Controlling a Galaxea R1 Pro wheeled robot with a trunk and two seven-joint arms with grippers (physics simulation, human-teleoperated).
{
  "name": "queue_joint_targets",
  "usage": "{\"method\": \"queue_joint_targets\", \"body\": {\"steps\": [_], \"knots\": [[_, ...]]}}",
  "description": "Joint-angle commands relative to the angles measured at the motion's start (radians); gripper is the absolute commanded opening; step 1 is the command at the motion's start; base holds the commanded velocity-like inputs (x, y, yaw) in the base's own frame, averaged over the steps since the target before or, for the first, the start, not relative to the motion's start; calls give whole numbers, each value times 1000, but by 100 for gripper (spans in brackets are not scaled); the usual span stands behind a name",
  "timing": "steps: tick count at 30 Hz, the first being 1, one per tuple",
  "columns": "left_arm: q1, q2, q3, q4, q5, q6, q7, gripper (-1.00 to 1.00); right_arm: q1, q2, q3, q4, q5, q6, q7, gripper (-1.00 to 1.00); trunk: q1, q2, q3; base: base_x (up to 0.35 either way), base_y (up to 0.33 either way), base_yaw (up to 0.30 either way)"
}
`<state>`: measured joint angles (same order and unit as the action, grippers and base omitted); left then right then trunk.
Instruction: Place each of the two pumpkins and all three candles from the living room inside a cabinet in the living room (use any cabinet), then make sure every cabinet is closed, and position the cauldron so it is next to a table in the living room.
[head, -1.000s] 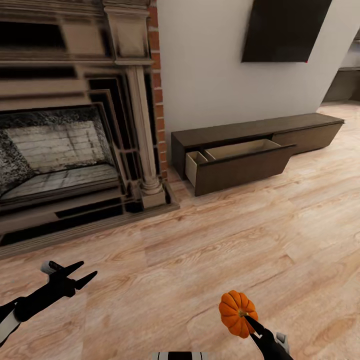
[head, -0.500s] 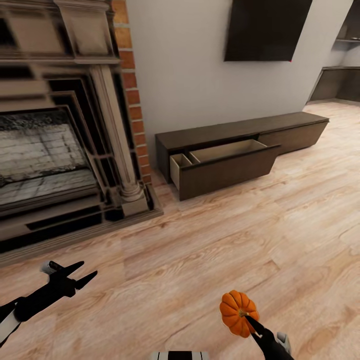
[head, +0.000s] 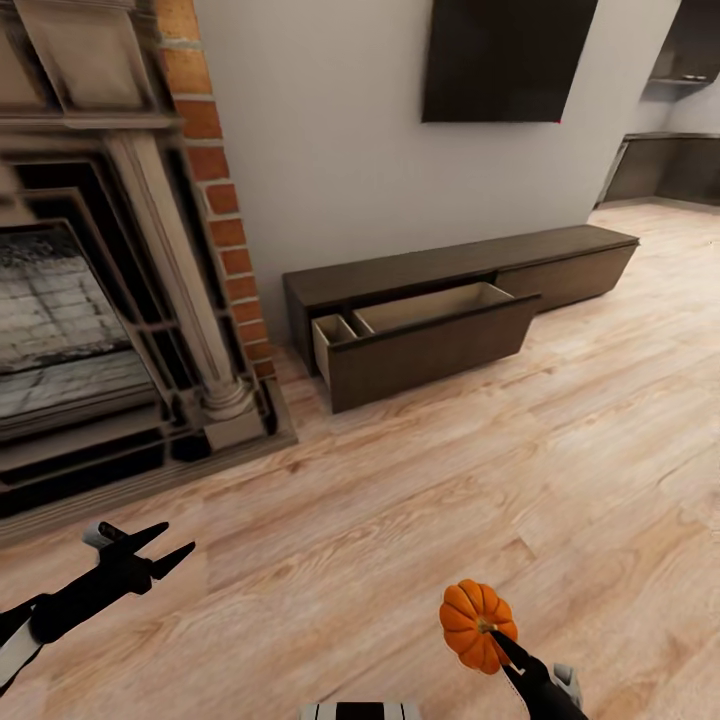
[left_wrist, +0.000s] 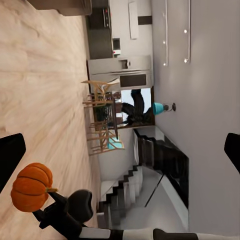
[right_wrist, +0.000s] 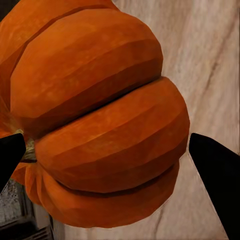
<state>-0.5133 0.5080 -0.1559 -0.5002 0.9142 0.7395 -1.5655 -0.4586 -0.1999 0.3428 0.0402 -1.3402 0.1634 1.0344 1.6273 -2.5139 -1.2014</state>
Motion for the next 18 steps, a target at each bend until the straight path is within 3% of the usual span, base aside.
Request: {"method": "queue_joint_targets", "body": {"steps": [1,18], "knots": [[-1,1,-7,0,5,11,-5,100,-2,0,2,3,-11,11,9,-100,0,0,-1,177,-233,-238],[-1,2,-7,0,4,11,-5,100,-2,0,2,6,-11,10,10,-100,0,0,-1,209,-231,-250]]}}
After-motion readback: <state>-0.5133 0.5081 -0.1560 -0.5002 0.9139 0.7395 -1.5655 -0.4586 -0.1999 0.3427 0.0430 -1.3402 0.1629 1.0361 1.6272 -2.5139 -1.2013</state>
